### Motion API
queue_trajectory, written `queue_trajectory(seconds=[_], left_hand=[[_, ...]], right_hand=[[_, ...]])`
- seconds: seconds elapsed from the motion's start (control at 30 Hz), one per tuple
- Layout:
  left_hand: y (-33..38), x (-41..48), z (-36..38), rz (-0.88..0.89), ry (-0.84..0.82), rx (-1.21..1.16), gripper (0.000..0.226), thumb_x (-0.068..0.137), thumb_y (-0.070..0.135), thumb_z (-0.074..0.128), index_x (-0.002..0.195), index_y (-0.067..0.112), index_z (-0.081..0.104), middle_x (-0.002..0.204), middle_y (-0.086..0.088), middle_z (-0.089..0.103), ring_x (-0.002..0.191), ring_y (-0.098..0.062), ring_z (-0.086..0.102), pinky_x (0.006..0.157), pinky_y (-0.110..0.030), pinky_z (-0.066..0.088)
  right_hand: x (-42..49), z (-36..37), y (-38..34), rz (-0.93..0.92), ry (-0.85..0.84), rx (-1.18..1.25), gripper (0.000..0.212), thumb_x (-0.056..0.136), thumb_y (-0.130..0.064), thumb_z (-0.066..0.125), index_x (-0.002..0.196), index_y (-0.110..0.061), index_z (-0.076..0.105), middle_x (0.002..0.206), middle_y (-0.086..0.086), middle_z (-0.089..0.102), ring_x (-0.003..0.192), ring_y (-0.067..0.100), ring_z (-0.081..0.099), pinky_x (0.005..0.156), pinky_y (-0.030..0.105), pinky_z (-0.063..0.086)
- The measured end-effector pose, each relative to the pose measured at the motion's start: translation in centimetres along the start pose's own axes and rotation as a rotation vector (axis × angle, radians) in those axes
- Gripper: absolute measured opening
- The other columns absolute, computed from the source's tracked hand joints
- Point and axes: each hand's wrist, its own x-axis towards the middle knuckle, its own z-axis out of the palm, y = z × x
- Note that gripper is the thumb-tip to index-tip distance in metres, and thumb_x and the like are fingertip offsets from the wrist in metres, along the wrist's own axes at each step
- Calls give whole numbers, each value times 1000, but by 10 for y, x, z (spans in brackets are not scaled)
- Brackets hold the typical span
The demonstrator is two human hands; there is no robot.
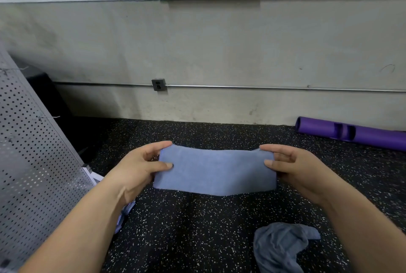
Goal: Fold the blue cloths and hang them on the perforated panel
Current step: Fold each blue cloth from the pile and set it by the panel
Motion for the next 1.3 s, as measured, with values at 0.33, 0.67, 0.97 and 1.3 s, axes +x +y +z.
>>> queue_trajectory(seconds=[0.33, 0.67, 0.97, 1.3], left_hand=[[-3, 6, -15, 197, 58, 356, 60, 79, -14, 83, 120, 30, 79, 113, -5, 81, 113, -35, 73, 94, -36, 61], [3, -1, -10, 221, 28, 279, 56, 80, -15, 81, 125, 18, 77, 111, -10, 81, 103, -24, 74, 86, -24, 62], [2, 0, -4, 350, 118, 576, 41, 84, -4, 85, 109, 28, 82, 104, 5, 82, 98, -22, 76, 90, -35, 62], [7, -8, -1, 233, 88, 417, 11, 104, 23, 69, 109, 19, 78, 107, -3, 81, 96, -15, 74, 84, -31, 57]], right_hand=[[2, -11, 6, -33, 47, -264, 31, 96, -1, 73, 112, -25, 83, 103, 5, 83, 106, 22, 76, 103, 44, 56], [-4, -12, -1, -174, 102, -269, 53, 83, 10, 83, 120, -27, 79, 107, 0, 82, 103, 17, 78, 94, 34, 61], [1, -16, 4, -281, 172, -547, 42, 85, 0, 86, 111, -31, 79, 86, -13, 78, 73, -1, 70, 70, 20, 58], [5, -21, 4, -246, 177, -507, 16, 101, -26, 72, 114, -34, 76, 113, -10, 77, 105, 10, 72, 90, 32, 55]])
